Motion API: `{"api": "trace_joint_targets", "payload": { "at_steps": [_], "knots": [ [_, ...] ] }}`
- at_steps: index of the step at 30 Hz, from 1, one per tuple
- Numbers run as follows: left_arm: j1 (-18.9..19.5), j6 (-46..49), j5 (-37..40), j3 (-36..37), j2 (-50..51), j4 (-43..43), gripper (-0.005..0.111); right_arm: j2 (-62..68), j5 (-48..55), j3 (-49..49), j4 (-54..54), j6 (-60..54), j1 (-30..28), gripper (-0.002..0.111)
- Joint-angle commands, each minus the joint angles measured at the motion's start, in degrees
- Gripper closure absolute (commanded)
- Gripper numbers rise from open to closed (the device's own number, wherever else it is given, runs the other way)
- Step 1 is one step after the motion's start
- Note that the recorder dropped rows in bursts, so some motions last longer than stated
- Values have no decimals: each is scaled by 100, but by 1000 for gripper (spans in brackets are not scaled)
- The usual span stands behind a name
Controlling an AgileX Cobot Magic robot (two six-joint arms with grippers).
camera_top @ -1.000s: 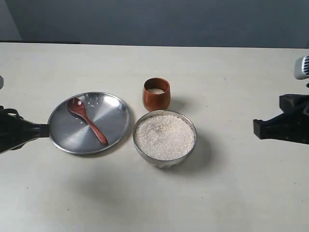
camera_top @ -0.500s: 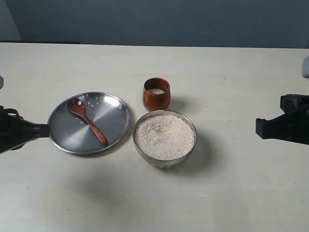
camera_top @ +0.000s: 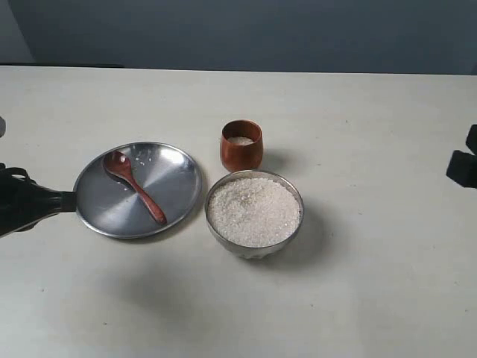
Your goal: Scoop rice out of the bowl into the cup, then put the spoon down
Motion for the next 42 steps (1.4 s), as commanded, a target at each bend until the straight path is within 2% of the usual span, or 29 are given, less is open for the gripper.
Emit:
{"api": "trace_joint_targets", "payload": {
  "at_steps": [1,2,4,13,16,26,32,34,40,42],
  "knots": [
    [-16,16,-37,-31,23,-4,106,-634,-968,381,0,-250,-774,108],
    [-16,16,-37,-31,23,-4,106,-887,-1318,569,0,-250,-1195,108],
    [-16,16,-37,-31,23,-4,106,-1111,-1638,777,0,-250,-1619,108],
    [-16,16,-37,-31,23,-4,106,-2215,-2949,1710,0,-214,-3310,108],
    [-16,16,-37,-31,23,-4,106,-2330,-3040,1755,16,-201,-3374,108],
    [-16,16,-37,-31,23,-4,106,-2330,-3588,1755,1169,-183,-3374,108],
    [-16,16,-37,-31,23,-4,106,-2330,-3625,1755,1308,-315,-3374,108],
    [-16,16,-37,-31,23,-4,106,-2330,-3503,1755,1923,-1058,-3374,108],
    [-16,16,-37,-31,23,-4,106,-2330,-2845,1867,5983,-5599,-3374,108],
    [-16,16,-37,-31,23,-4,106,-2330,-2791,1867,6723,-6758,-3374,108]
  ]
}}
